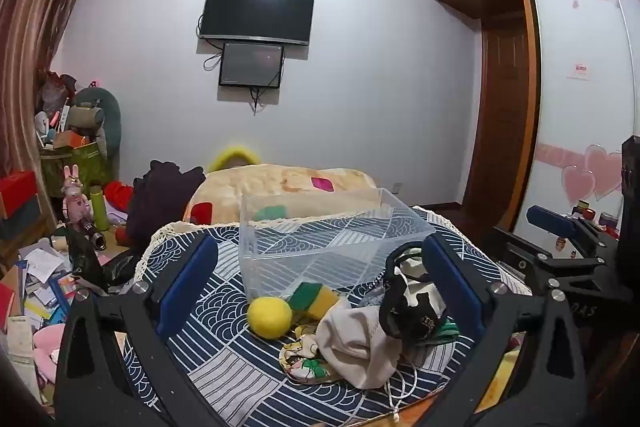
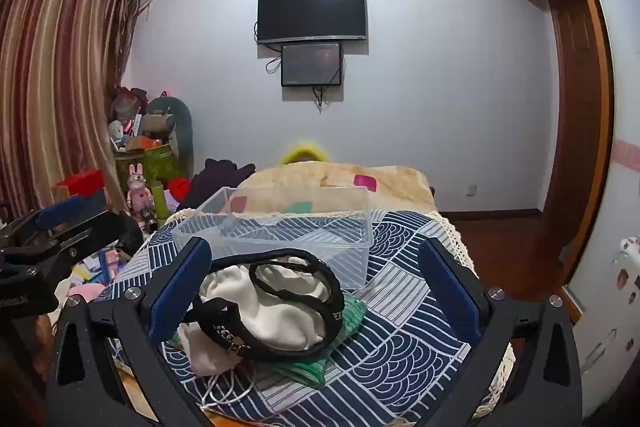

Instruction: Organize soft objects

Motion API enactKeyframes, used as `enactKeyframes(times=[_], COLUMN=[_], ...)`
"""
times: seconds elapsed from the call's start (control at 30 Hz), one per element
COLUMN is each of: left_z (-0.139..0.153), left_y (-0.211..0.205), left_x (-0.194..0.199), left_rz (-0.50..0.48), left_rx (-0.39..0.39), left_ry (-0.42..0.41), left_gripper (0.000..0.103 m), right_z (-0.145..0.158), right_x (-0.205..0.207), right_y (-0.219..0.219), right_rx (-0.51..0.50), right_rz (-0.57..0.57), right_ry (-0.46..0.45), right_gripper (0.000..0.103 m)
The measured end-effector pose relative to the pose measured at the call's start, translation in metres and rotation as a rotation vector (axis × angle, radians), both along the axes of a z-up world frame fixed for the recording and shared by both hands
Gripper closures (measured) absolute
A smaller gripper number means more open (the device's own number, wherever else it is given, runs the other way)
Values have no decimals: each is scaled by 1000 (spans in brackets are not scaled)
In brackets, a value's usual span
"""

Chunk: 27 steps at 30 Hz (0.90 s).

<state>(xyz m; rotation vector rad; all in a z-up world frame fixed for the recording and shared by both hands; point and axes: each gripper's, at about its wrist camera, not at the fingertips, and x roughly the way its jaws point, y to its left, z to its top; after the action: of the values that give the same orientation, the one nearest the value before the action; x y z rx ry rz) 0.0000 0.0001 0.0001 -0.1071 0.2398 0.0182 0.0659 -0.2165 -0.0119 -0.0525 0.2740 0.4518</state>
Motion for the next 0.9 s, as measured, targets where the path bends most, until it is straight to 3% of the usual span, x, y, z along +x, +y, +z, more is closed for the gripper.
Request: enactKeyframes(times=[0.9], left_z=[0], left_y=[2], left_x=[-4], left_rz=[-18], left_rx=[-2], left_ry=[-24], left_gripper=[0], right_z=[1], right_x=[-2], right_y=[1], right_rx=[19], right_rz=[1], right_ry=[8], right_gripper=[0])
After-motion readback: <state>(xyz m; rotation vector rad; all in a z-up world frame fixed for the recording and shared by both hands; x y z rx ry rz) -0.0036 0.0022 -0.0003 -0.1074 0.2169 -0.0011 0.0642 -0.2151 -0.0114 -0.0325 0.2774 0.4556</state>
